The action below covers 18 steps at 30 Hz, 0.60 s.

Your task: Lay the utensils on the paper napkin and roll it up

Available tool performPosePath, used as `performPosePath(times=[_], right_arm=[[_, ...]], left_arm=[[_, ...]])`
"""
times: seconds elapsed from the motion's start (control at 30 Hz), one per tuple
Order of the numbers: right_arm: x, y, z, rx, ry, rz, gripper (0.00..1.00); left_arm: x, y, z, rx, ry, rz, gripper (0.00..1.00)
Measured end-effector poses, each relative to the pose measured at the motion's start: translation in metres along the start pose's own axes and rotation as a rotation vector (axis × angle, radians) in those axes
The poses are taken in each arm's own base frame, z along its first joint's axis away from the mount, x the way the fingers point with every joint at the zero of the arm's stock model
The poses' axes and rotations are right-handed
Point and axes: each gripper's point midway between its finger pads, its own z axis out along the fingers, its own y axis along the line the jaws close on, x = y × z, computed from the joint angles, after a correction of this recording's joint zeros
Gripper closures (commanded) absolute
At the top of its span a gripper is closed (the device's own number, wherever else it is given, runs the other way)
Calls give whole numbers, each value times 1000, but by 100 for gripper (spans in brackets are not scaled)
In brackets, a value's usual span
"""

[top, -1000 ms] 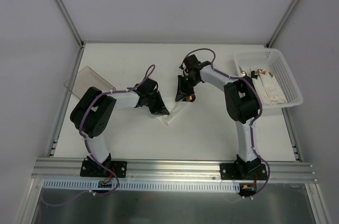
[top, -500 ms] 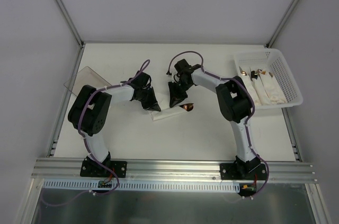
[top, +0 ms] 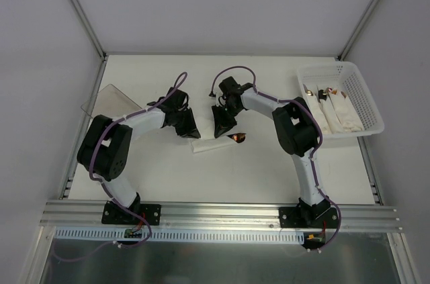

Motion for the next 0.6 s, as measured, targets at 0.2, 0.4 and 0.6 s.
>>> performPosePath(times=[0.2, 0.4, 0.6], right_arm=[[0, -1, 0, 7, 0, 3, 93], [0, -1, 0, 11, 0, 4, 93], [0, -2, -1, 17, 1, 5, 93]], left_arm=[[-12, -19, -28, 59, -78, 39, 86], [-11, -19, -27, 58, -73, 39, 88], [-1, -6, -8, 17, -21, 11, 93]])
